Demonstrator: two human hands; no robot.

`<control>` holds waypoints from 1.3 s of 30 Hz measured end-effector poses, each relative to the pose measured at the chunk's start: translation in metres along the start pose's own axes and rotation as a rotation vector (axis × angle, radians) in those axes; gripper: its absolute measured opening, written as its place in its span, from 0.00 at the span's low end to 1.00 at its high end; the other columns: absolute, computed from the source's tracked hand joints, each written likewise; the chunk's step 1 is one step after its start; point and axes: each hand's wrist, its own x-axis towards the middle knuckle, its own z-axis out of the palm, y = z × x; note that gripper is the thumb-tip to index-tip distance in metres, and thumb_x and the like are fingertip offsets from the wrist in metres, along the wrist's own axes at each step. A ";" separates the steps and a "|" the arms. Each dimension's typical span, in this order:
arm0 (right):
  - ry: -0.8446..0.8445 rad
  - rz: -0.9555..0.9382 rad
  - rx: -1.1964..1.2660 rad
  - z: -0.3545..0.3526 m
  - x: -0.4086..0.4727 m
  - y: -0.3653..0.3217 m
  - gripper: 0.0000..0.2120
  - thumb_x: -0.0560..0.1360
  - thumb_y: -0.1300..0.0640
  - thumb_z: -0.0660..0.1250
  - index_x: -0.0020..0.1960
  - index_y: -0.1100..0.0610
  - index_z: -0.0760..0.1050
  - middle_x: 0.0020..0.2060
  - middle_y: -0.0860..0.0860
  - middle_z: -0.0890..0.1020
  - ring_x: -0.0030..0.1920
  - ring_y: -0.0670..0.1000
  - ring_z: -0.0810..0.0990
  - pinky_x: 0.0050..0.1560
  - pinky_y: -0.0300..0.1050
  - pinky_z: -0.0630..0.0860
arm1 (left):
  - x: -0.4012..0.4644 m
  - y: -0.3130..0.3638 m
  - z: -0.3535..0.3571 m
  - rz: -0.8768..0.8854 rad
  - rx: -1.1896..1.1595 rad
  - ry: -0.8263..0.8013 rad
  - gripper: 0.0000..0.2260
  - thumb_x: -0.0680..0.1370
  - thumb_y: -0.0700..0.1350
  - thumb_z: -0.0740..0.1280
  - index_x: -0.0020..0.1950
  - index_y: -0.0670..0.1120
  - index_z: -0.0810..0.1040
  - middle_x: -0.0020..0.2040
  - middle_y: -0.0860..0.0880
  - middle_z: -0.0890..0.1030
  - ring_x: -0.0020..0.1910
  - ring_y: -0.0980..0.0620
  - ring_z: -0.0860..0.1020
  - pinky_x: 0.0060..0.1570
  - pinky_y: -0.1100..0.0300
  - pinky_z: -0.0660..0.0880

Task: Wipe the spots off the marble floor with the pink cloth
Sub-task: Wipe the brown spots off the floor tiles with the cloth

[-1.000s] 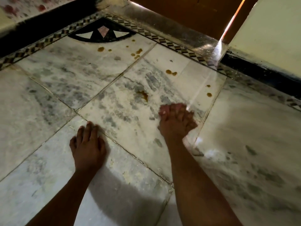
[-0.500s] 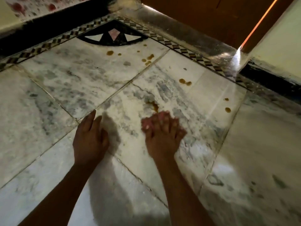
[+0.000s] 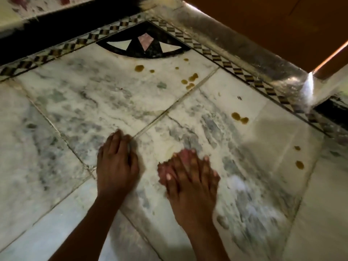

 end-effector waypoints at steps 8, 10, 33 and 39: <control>-0.042 0.332 0.039 0.021 0.115 -0.024 0.30 0.86 0.35 0.44 0.87 0.36 0.49 0.89 0.48 0.41 0.87 0.62 0.33 0.82 0.73 0.35 | 0.002 -0.002 0.003 -0.029 0.004 -0.016 0.26 0.80 0.49 0.60 0.77 0.42 0.74 0.83 0.42 0.69 0.81 0.39 0.68 0.75 0.37 0.68; -0.029 0.120 0.003 0.025 0.118 -0.044 0.29 0.86 0.35 0.47 0.86 0.36 0.54 0.89 0.48 0.47 0.88 0.62 0.39 0.83 0.73 0.40 | 0.004 -0.003 0.005 -0.026 0.020 -0.007 0.26 0.80 0.48 0.60 0.77 0.42 0.74 0.83 0.42 0.69 0.81 0.40 0.69 0.75 0.38 0.69; -0.043 -0.105 -0.094 0.009 0.167 -0.003 0.28 0.85 0.37 0.49 0.85 0.38 0.59 0.88 0.49 0.57 0.87 0.65 0.53 0.81 0.76 0.53 | 0.004 -0.003 0.005 -0.061 0.018 -0.057 0.28 0.81 0.50 0.56 0.82 0.46 0.69 0.86 0.46 0.63 0.84 0.45 0.63 0.80 0.42 0.61; -0.142 -0.489 -0.143 0.020 0.169 -0.069 0.28 0.87 0.40 0.46 0.86 0.41 0.59 0.88 0.49 0.54 0.88 0.62 0.49 0.83 0.71 0.51 | 0.003 -0.004 0.009 -0.066 0.038 -0.036 0.30 0.82 0.50 0.55 0.84 0.44 0.65 0.85 0.46 0.65 0.84 0.46 0.64 0.81 0.44 0.62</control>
